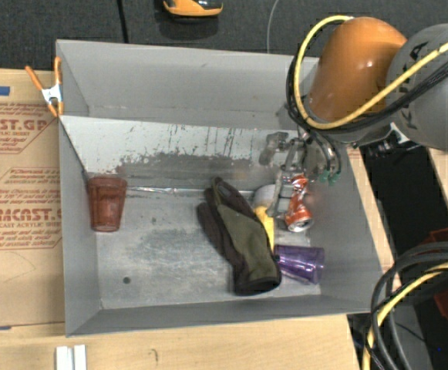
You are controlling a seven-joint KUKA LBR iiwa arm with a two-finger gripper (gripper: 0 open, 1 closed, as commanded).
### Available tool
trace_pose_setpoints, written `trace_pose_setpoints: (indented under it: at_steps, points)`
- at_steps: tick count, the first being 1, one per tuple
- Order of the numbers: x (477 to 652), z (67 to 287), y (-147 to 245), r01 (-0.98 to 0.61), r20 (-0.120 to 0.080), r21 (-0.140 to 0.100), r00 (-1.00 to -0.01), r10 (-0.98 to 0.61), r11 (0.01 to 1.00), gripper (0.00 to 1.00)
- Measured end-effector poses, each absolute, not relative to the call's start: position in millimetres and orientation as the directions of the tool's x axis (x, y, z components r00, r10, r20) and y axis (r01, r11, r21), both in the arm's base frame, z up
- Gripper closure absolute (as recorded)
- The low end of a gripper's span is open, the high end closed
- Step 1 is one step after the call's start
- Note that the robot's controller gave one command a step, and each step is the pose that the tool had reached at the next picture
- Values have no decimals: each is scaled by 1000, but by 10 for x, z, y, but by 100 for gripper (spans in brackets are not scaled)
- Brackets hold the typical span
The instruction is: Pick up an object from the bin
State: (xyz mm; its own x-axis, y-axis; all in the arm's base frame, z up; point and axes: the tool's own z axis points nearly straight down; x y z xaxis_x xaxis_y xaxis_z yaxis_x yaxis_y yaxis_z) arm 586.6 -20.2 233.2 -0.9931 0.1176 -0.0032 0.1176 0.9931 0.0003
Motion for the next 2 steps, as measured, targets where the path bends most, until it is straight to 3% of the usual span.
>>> trace_pose_setpoints:
  at_steps: [1,2]
  points:
    - [5861,1842,-151,69,-10,0,-998,69,998,0]
    - [5769,1149,-186,-50,-6,0,-999,-50,999,0]
